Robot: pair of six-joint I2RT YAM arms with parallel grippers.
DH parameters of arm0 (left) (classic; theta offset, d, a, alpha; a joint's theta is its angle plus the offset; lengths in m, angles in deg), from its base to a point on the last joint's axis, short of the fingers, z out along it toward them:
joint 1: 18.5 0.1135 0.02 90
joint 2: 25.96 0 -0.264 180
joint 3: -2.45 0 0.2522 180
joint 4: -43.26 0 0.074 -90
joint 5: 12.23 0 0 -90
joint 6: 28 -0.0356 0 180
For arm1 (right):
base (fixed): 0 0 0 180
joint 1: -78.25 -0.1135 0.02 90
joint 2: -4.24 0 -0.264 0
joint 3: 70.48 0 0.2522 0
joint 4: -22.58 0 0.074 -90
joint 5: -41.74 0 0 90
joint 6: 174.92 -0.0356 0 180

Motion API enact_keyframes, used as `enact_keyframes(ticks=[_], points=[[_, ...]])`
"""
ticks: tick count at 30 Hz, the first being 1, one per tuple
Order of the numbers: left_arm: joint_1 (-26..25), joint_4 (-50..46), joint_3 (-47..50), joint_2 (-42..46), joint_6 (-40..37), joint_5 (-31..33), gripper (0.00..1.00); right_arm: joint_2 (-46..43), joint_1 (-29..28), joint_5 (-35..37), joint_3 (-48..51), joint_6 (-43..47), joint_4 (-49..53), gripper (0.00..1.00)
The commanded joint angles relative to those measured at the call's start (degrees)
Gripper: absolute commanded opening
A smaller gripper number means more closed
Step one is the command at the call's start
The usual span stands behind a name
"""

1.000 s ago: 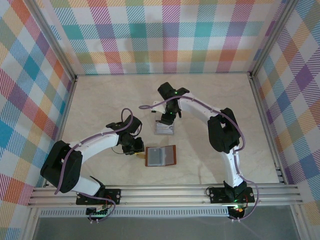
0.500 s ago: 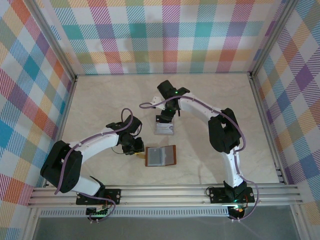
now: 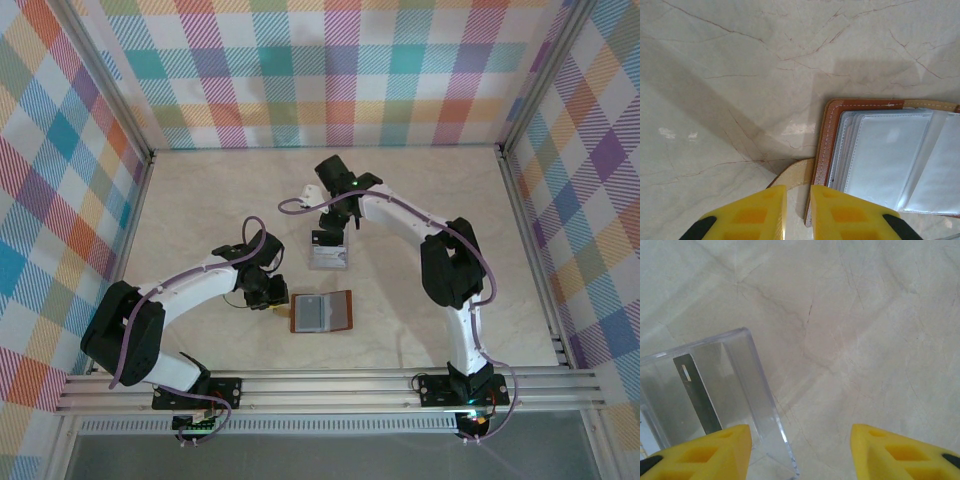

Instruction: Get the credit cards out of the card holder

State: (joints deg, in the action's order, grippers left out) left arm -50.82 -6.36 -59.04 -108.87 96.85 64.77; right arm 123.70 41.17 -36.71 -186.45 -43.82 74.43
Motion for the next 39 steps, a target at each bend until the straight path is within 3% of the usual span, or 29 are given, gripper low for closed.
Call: enact_keyframes(ticks=[1,16,24,30,39], points=[[0.87,-1.01,-0.83,0.58,-1.06,-0.72,0.2,2.14,-0.1,-0.49,-0.88,-0.65,-0.8,0.56],[0.89,-0.72,-0.71,0.39,-1.0,-0.96,0.2,2.51,-0.15,-2.23,0.7,-0.35,-0.56,0.56],[0.85,-0.05,-0.96,0.55,-1.06,-1.98,0.2,-4.93,-0.27,-5.01,3.14,-7.37,0.28,0.56],[0.85,1.65,-1.2,-0.29,-0.79,-3.75,0.19,-12.16,-1.1,-11.46,8.94,-21.64,1.77,0.56],[0.25,2.7,-2.07,-2.39,-0.88,-5.26,0.16,-19.95,-4.39,-21.83,22.1,-55.5,-3.88,0.5]])
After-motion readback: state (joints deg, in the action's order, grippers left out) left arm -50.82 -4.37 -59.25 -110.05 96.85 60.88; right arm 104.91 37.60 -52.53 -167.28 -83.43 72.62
